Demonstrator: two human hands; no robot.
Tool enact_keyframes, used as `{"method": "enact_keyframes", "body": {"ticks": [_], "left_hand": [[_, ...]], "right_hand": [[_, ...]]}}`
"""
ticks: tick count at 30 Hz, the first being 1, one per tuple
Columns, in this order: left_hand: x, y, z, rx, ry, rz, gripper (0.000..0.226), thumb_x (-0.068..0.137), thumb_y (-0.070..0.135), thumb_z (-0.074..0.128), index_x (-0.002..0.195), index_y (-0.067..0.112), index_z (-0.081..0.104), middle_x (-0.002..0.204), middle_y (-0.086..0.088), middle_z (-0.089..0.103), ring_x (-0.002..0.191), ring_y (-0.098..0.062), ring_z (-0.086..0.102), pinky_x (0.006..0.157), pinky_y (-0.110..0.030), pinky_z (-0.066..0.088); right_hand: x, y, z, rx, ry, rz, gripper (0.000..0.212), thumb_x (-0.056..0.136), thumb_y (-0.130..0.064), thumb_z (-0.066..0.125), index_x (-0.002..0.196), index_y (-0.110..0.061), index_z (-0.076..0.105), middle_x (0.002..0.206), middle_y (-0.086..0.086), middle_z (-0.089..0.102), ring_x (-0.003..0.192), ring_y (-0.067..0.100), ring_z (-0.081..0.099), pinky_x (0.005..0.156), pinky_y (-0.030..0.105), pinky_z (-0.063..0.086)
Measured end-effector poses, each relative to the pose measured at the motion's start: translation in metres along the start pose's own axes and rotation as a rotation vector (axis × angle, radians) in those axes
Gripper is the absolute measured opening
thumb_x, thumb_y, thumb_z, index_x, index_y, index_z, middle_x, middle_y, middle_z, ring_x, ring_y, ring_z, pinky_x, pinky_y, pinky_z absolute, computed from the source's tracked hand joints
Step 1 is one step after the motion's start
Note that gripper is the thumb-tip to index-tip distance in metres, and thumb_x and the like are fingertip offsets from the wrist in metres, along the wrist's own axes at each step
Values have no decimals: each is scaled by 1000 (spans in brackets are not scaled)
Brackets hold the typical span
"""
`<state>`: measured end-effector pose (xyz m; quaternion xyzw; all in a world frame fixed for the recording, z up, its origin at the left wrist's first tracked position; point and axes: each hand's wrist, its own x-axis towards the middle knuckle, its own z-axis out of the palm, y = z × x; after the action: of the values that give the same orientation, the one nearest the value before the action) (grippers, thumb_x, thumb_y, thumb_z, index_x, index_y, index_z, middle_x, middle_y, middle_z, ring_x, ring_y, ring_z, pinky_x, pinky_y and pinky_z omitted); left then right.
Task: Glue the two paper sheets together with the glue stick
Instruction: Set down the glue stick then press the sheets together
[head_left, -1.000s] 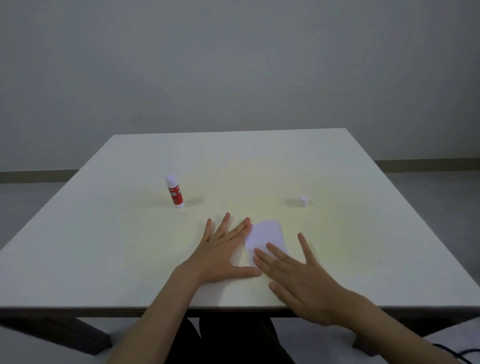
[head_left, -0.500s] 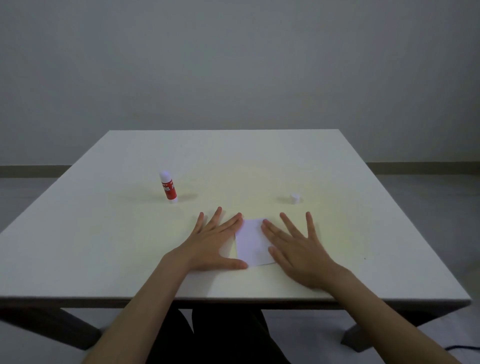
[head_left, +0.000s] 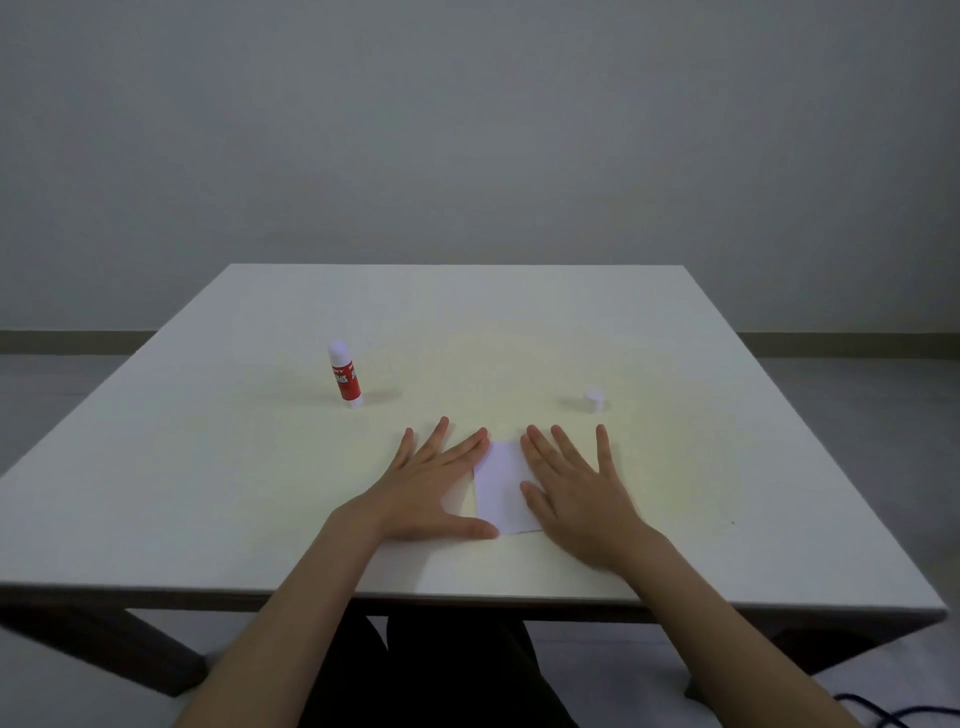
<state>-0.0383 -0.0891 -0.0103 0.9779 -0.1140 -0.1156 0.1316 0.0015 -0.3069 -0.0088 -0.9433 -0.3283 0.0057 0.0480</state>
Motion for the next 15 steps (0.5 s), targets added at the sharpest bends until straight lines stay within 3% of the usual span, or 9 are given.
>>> {"method": "enact_keyframes", "body": {"ticks": [8, 15], "left_hand": [[-1, -6, 1, -25, -4, 28, 102, 72, 80, 41, 148, 36, -11, 145, 34, -23, 136, -4, -34, 113, -38, -22], [-2, -14, -11, -113, -36, 17, 93, 84, 61, 51, 150, 29, -7, 154, 22, -15, 142, -5, -23, 115, -33, -14]], "right_hand": [[-18, -31, 5, -23, -26, -165, 60, 98, -42, 15, 149, -18, -2, 160, -2, -4, 147, 18, -9, 107, 55, -25], [5, -50, 7, 62, -25, -138, 57, 99, -36, 18, 149, -18, -2, 160, -2, -5, 147, 24, -8, 118, 47, -8]]}}
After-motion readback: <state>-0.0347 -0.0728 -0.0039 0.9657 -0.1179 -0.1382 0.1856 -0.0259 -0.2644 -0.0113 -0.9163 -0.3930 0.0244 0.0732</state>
